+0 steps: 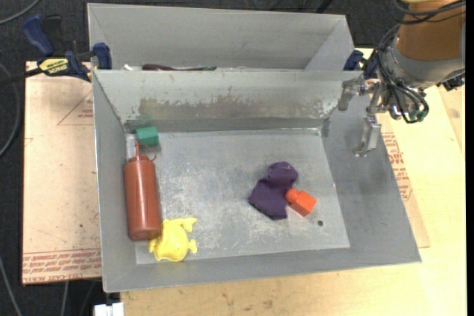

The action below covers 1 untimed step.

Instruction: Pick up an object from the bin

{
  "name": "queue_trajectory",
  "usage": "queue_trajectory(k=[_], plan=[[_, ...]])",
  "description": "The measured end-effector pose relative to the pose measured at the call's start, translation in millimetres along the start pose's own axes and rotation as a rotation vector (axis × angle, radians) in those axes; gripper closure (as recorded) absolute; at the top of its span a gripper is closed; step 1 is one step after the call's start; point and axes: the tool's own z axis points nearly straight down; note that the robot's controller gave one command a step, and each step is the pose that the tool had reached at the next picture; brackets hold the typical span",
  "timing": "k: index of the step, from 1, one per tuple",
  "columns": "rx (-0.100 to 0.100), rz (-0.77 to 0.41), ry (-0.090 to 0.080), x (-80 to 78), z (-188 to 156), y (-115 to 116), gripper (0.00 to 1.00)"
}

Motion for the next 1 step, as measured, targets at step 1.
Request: queue_trajectory(k=[1], plan=[[0.001, -0.002, -0.006, -0.8, -5.3, 0.7, 0.0]])
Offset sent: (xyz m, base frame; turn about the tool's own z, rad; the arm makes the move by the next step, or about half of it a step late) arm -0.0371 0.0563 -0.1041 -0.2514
